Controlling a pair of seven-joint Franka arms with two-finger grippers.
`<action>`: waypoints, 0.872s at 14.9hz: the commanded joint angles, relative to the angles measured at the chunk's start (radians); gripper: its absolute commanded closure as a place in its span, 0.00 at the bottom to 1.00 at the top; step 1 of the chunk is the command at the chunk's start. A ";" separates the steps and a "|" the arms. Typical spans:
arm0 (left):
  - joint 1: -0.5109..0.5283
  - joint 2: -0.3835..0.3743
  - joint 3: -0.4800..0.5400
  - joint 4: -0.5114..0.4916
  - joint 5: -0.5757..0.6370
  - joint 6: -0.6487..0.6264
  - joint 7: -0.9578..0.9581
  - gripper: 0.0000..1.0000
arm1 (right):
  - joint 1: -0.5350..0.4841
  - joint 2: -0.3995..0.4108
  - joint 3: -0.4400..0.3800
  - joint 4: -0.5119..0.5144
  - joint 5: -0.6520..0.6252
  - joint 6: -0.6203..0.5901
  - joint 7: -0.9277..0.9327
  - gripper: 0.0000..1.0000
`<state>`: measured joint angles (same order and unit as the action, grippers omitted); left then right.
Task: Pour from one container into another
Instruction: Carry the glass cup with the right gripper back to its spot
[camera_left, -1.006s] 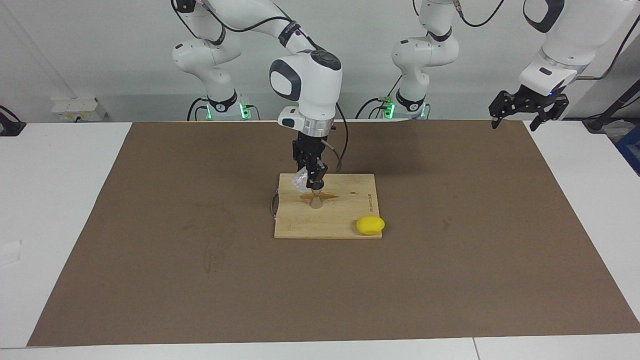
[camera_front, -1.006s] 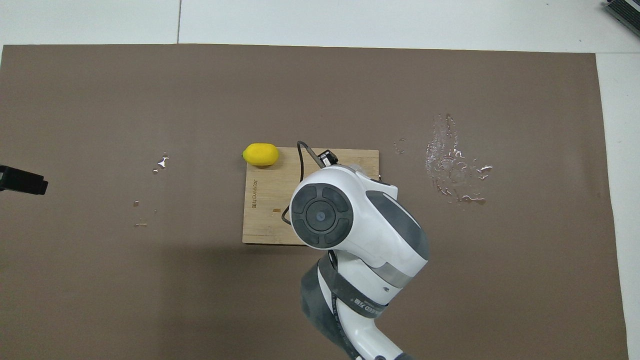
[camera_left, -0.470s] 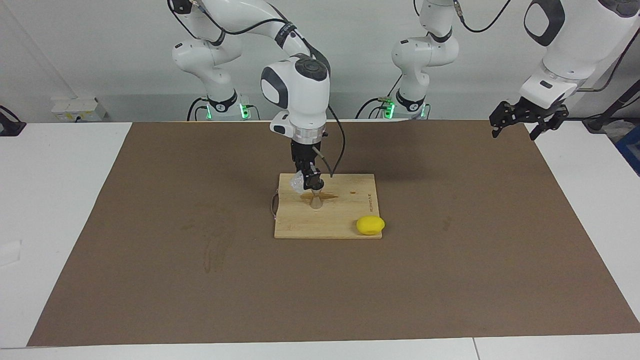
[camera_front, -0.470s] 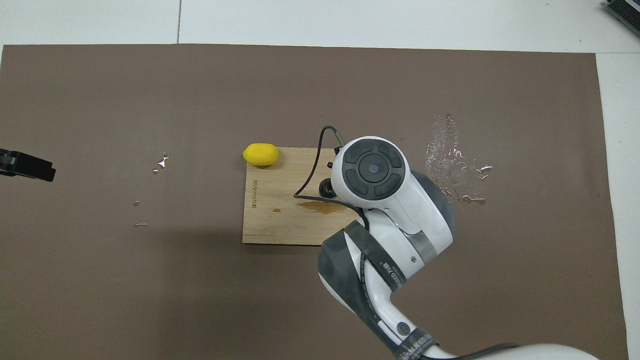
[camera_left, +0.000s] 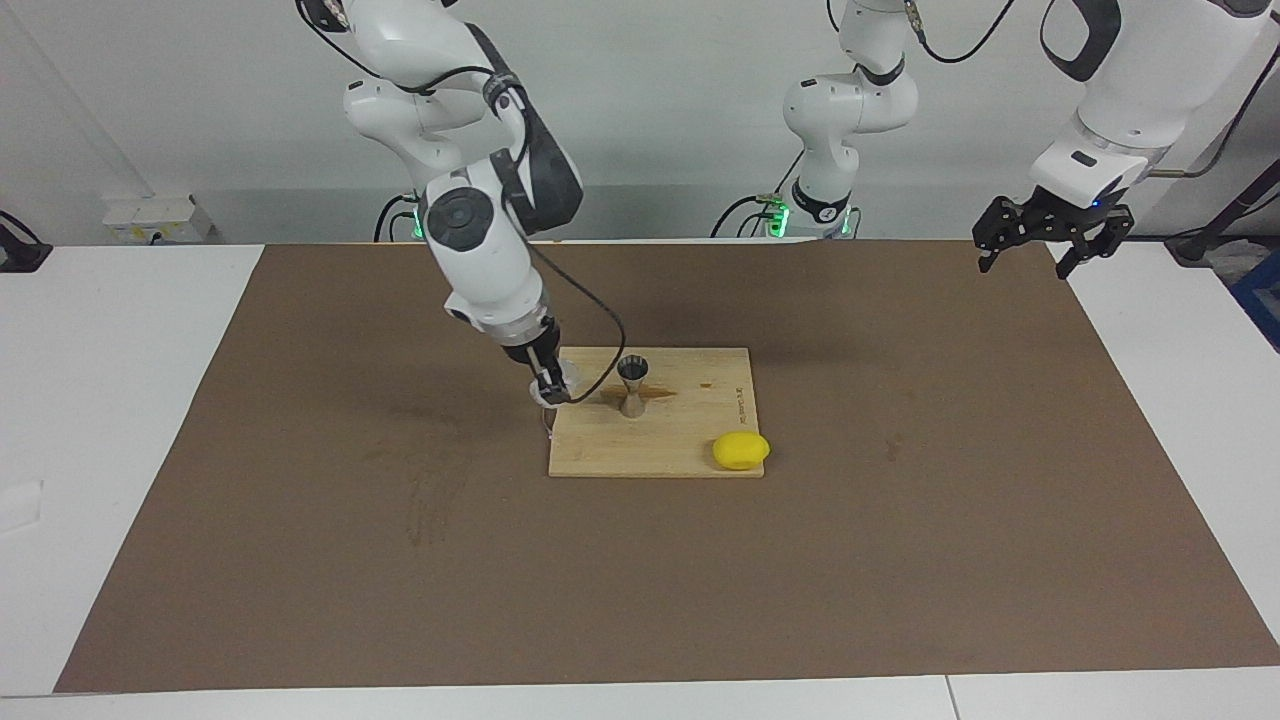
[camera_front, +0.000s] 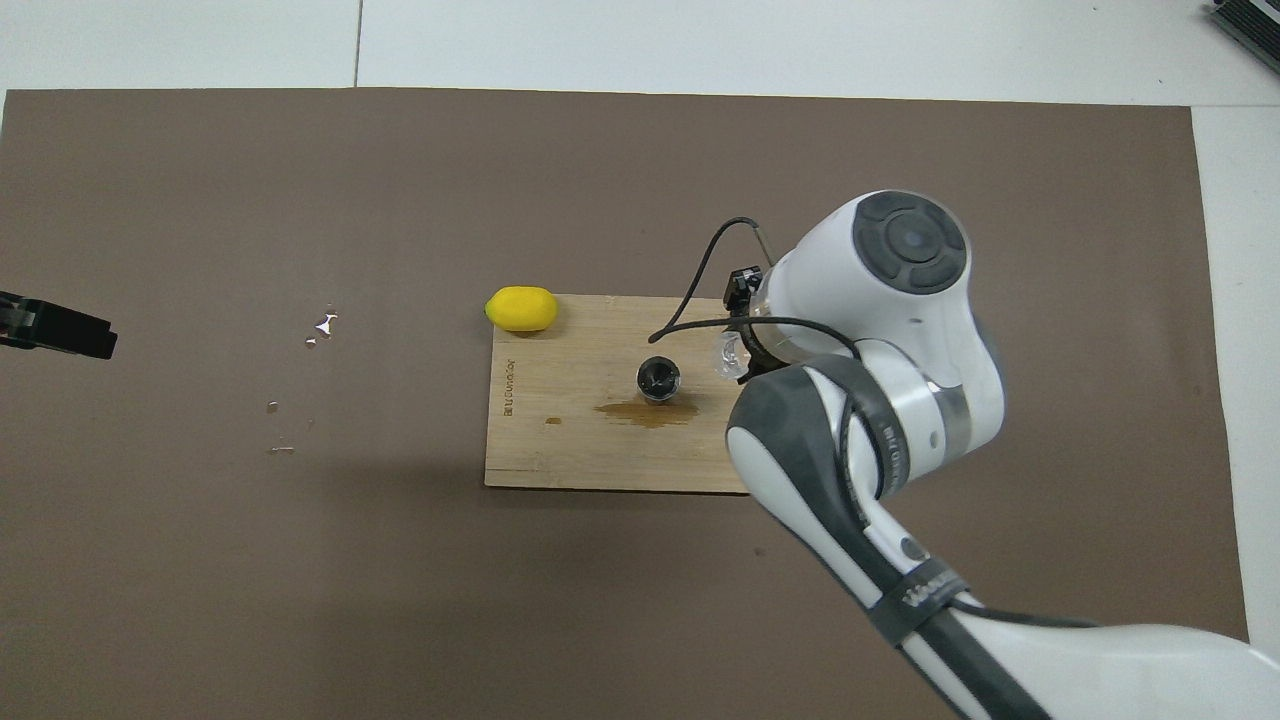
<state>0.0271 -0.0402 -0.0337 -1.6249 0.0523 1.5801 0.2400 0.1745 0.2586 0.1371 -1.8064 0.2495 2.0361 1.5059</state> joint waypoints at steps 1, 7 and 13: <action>-0.015 -0.009 0.008 0.000 -0.003 -0.002 -0.008 0.00 | -0.114 -0.016 0.013 -0.060 0.121 -0.023 -0.168 1.00; -0.024 -0.010 0.009 0.000 -0.077 0.003 -0.013 0.00 | -0.300 0.007 0.013 -0.129 0.261 -0.036 -0.427 1.00; -0.026 -0.010 0.009 -0.001 -0.078 0.020 -0.011 0.00 | -0.435 0.102 0.013 -0.126 0.358 -0.082 -0.594 1.00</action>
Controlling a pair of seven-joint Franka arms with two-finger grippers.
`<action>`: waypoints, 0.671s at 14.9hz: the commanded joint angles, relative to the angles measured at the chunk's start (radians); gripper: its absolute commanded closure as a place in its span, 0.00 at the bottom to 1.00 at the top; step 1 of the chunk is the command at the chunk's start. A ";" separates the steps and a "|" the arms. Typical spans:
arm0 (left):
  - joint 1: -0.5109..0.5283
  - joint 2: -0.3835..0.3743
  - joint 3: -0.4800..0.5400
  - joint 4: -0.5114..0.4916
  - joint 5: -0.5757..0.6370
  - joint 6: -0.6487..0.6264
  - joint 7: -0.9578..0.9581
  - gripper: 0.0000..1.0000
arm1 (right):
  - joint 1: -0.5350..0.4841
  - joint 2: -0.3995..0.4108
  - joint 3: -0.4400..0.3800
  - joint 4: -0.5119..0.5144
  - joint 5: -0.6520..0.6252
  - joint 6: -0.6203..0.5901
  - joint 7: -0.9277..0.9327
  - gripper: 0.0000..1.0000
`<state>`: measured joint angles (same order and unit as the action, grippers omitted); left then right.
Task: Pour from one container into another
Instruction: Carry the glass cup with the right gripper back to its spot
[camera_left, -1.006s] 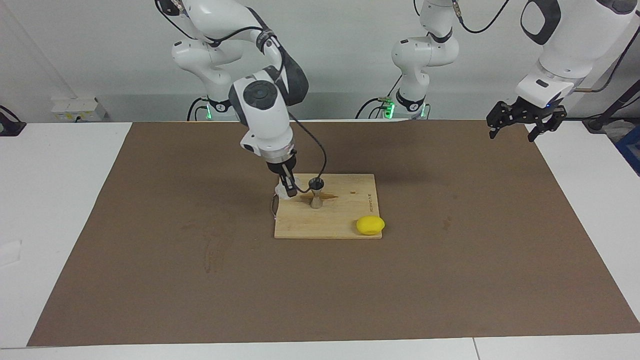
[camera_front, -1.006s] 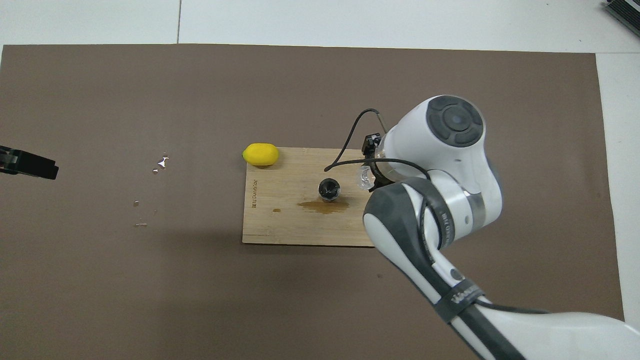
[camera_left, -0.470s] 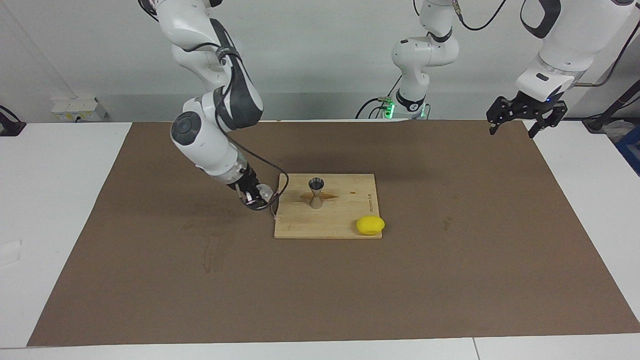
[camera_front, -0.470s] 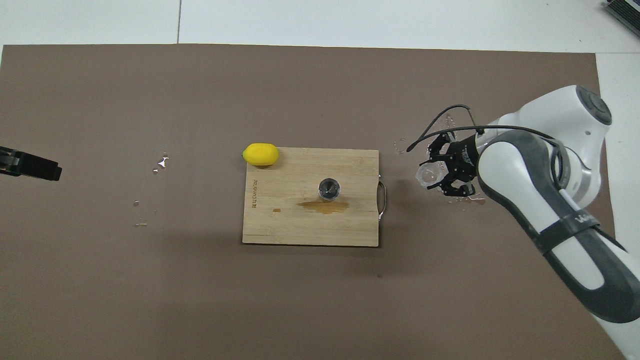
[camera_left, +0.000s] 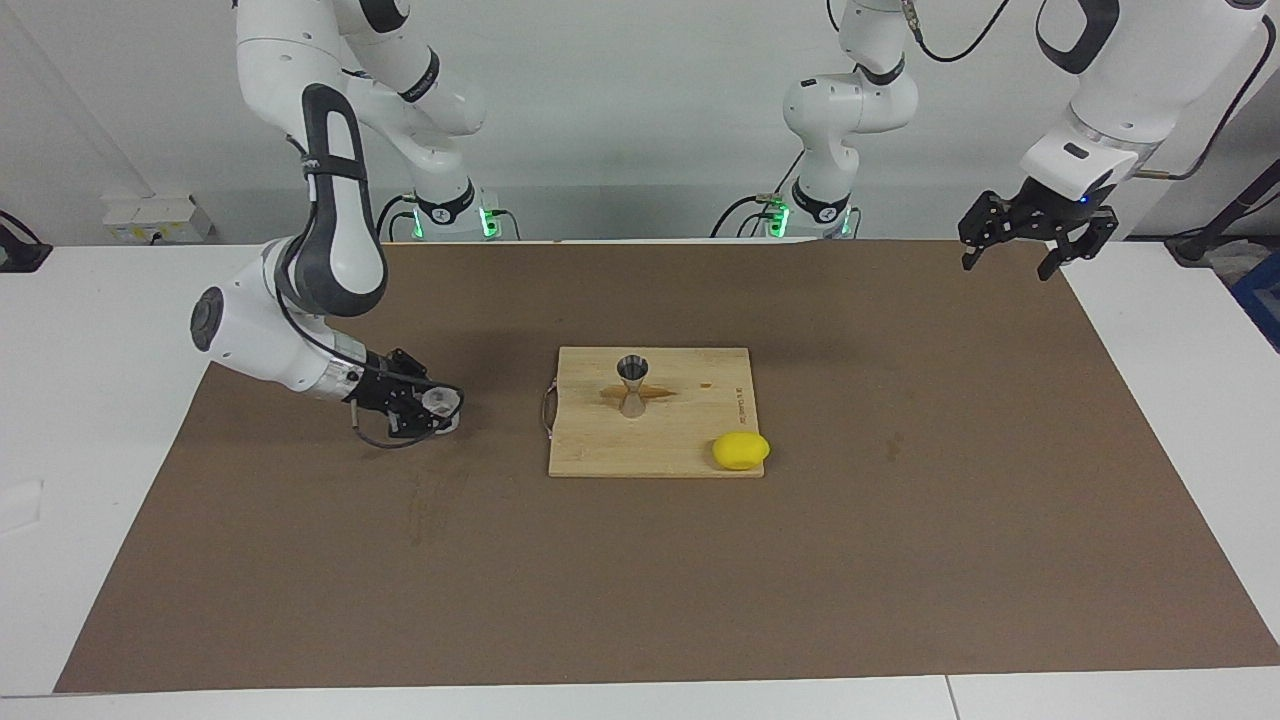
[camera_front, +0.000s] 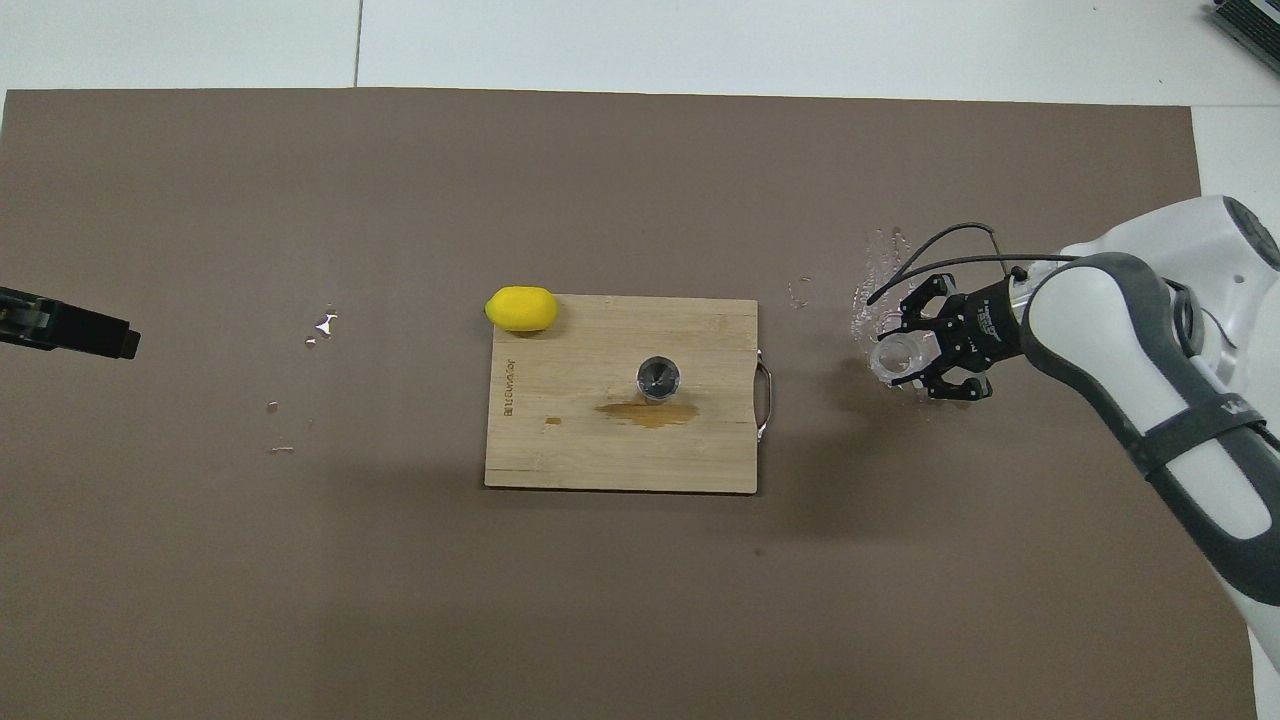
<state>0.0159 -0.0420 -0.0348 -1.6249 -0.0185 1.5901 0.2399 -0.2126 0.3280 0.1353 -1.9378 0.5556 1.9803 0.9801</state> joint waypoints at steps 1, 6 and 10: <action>-0.016 -0.009 0.010 -0.006 -0.008 0.010 -0.011 0.00 | -0.060 0.037 0.014 0.003 0.070 -0.029 -0.098 1.00; -0.016 -0.018 0.010 -0.018 -0.008 0.013 -0.013 0.00 | -0.096 0.032 0.010 -0.030 0.110 -0.012 -0.101 0.41; -0.014 -0.018 0.010 -0.018 -0.008 0.013 -0.013 0.00 | -0.134 0.022 0.007 -0.030 0.109 -0.006 -0.106 0.00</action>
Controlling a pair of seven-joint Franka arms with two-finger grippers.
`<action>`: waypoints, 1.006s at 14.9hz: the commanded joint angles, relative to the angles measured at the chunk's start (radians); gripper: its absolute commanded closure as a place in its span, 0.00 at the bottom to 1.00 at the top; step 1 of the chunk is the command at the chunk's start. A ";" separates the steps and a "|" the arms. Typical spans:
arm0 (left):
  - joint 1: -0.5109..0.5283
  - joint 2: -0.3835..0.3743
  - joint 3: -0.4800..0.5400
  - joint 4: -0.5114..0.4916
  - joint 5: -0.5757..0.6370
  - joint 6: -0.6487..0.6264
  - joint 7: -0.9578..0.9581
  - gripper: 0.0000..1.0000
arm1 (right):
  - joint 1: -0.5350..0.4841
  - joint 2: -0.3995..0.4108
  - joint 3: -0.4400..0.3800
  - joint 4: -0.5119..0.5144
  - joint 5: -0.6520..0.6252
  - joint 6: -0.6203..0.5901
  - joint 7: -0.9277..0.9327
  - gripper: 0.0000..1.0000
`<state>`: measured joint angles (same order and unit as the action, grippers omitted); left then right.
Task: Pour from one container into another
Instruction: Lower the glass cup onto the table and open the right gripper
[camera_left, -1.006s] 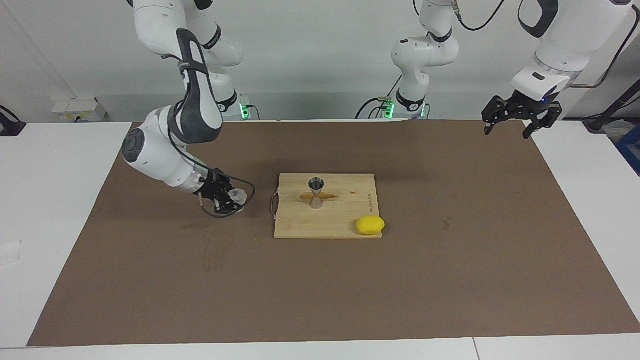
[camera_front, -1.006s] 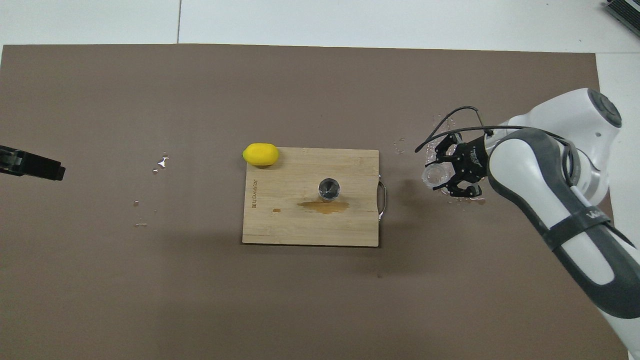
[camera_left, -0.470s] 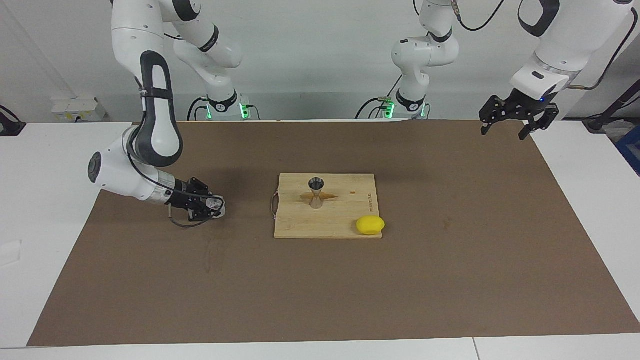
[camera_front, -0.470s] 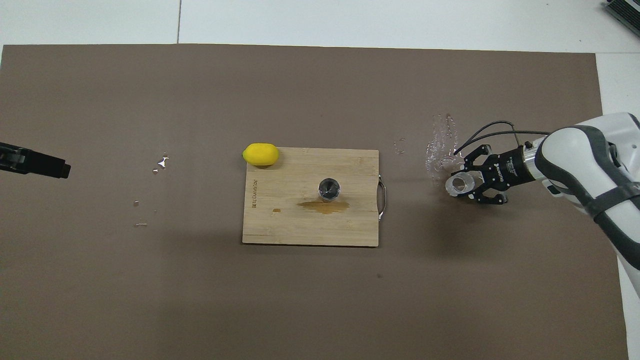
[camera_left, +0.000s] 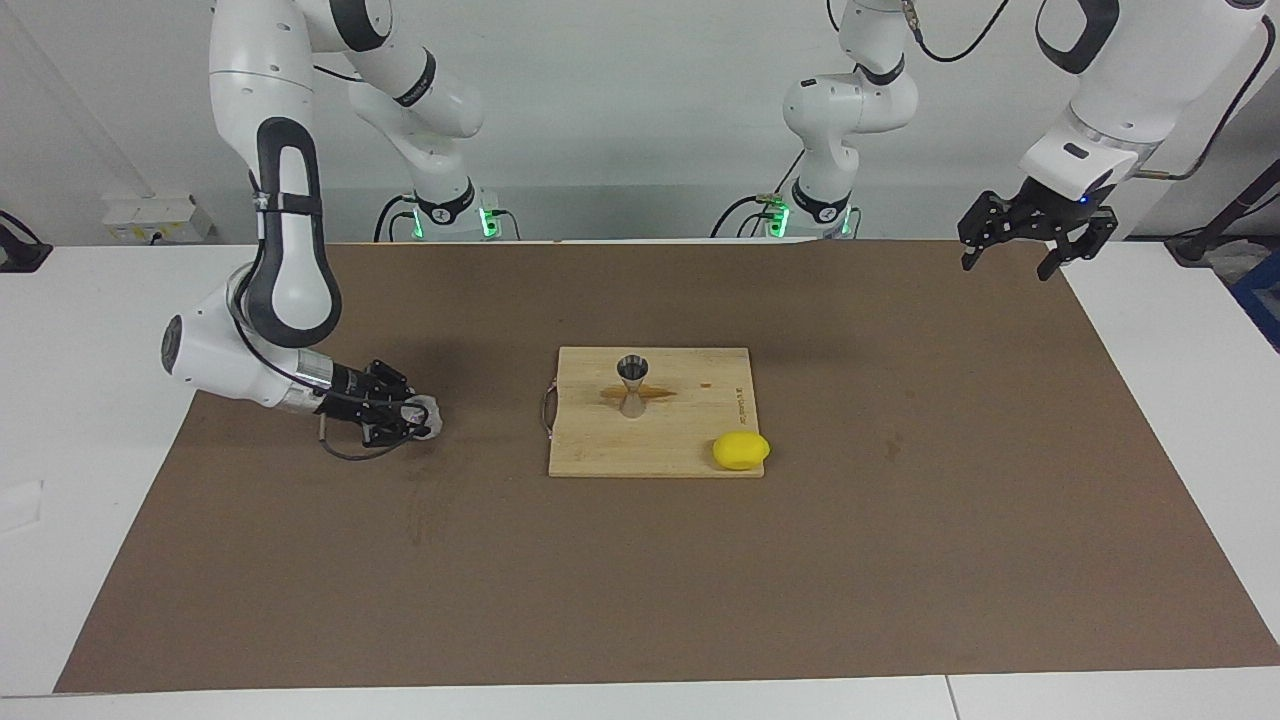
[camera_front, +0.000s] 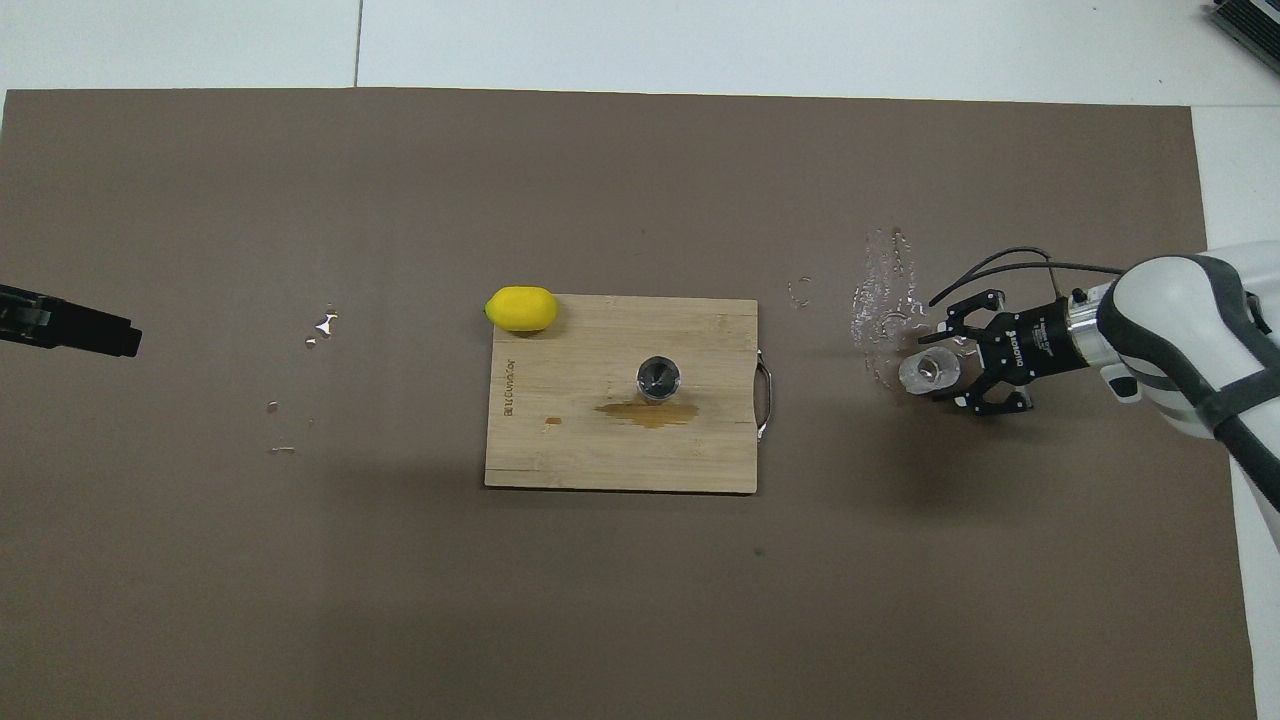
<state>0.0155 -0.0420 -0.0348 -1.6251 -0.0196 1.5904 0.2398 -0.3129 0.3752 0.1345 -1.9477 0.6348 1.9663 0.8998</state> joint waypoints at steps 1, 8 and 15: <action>-0.014 -0.018 0.010 -0.018 -0.006 0.013 -0.013 0.00 | -0.043 -0.032 0.008 -0.020 0.029 0.009 -0.025 0.00; -0.014 -0.018 0.010 -0.018 -0.006 0.013 -0.013 0.00 | -0.052 -0.160 0.005 -0.019 0.008 0.008 -0.028 0.00; -0.016 -0.018 0.010 -0.018 -0.006 0.014 -0.011 0.00 | 0.145 -0.280 0.008 -0.017 -0.264 -0.052 -0.051 0.00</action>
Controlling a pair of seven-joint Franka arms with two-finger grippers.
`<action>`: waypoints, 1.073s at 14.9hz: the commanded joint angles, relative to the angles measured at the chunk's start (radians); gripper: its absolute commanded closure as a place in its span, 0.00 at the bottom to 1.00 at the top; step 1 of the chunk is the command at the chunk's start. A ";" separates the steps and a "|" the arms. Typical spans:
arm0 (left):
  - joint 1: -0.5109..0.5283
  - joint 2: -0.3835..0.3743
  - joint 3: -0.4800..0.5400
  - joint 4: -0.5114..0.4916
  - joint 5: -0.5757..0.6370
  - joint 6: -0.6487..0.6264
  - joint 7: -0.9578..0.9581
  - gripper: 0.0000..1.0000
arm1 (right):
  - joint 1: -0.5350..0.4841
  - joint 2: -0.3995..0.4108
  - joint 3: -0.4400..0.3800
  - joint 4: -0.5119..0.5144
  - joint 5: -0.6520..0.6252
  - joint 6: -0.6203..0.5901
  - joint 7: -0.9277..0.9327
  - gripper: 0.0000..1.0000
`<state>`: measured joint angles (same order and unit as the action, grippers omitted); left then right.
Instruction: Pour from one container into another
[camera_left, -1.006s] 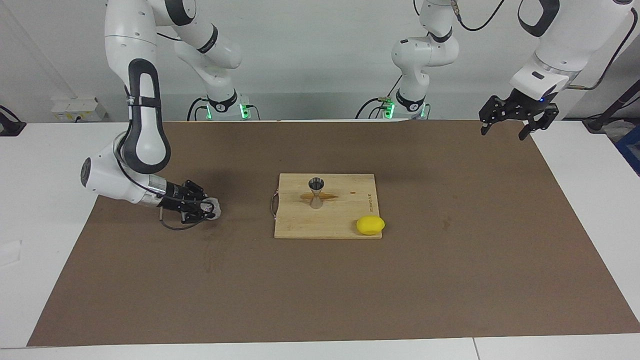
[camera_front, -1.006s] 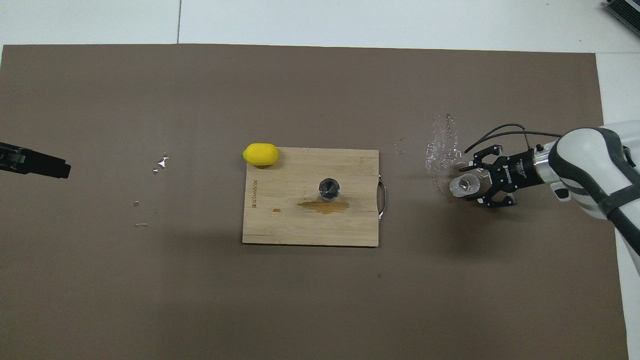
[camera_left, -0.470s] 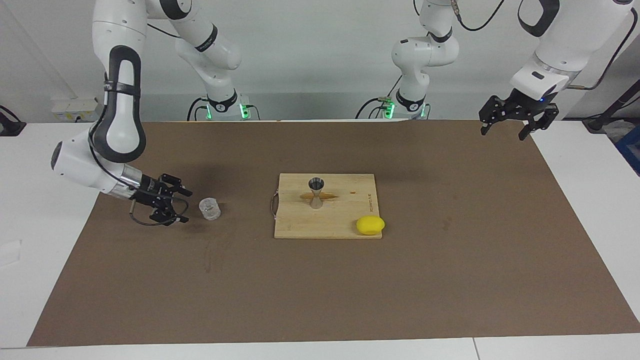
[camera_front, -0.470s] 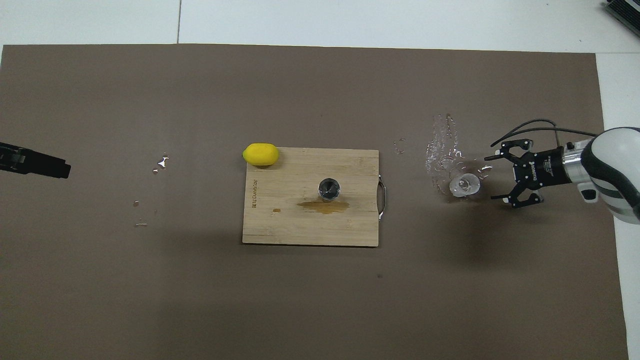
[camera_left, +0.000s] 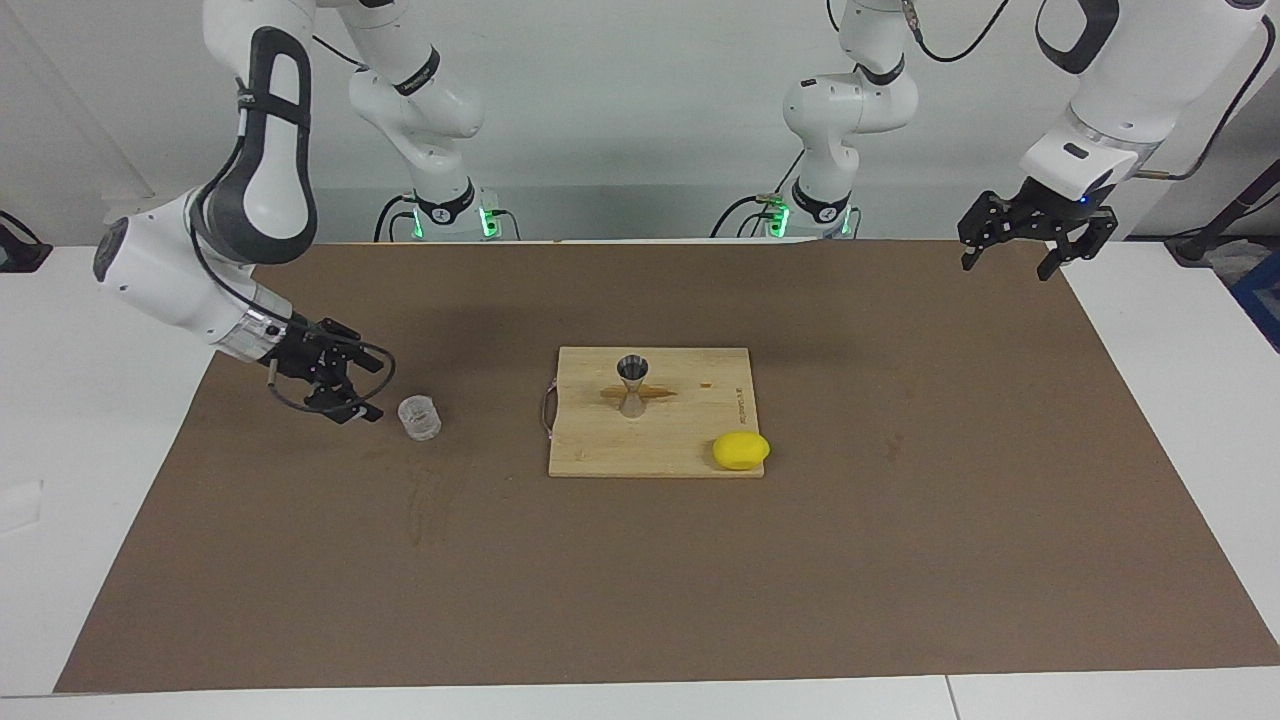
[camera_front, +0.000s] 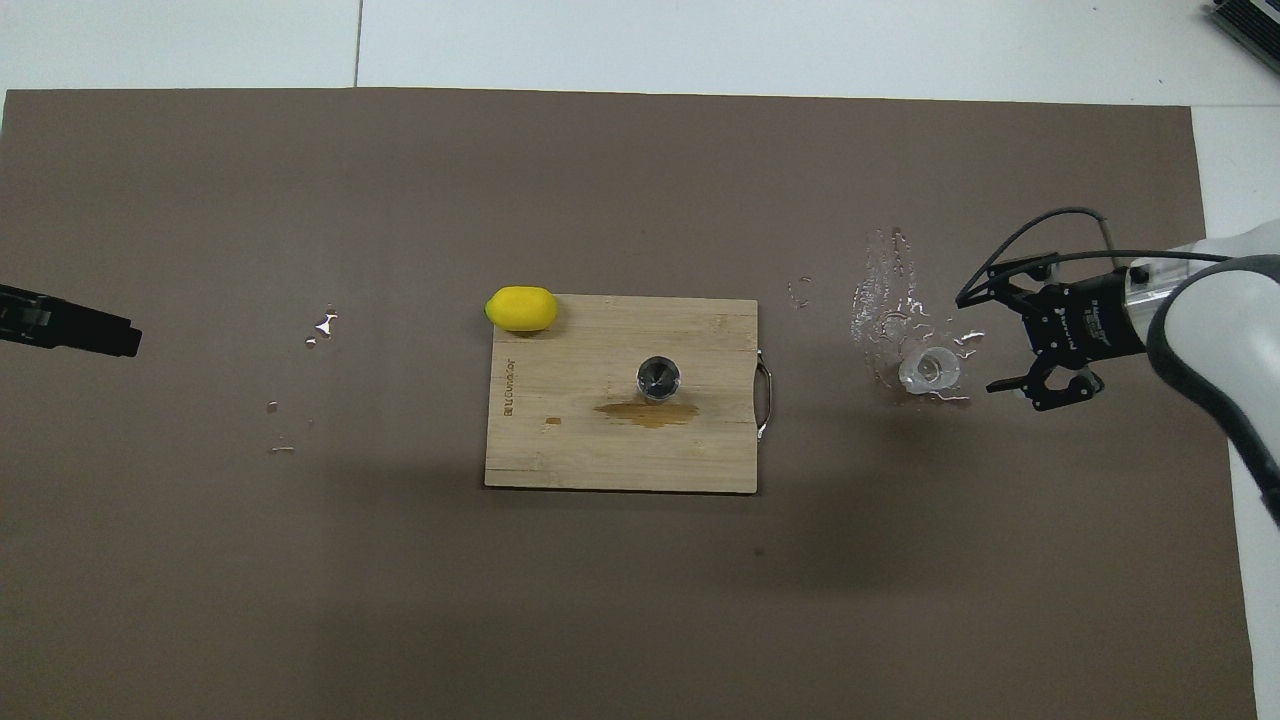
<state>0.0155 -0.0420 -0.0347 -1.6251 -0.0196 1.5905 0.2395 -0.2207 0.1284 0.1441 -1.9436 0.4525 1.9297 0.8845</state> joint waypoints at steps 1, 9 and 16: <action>-0.016 -0.018 0.010 -0.018 -0.006 0.014 -0.011 0.00 | 0.093 -0.042 0.000 -0.021 -0.151 -0.018 -0.039 0.00; -0.016 -0.018 0.010 -0.016 -0.006 0.016 -0.011 0.00 | 0.302 -0.079 0.008 0.070 -0.547 -0.026 -0.374 0.00; -0.014 -0.018 0.010 -0.016 -0.005 0.025 -0.011 0.00 | 0.247 -0.095 -0.001 0.314 -0.546 -0.250 -0.573 0.00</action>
<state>0.0149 -0.0421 -0.0348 -1.6251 -0.0196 1.5958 0.2395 0.0640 0.0256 0.1357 -1.6863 -0.0894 1.7307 0.3724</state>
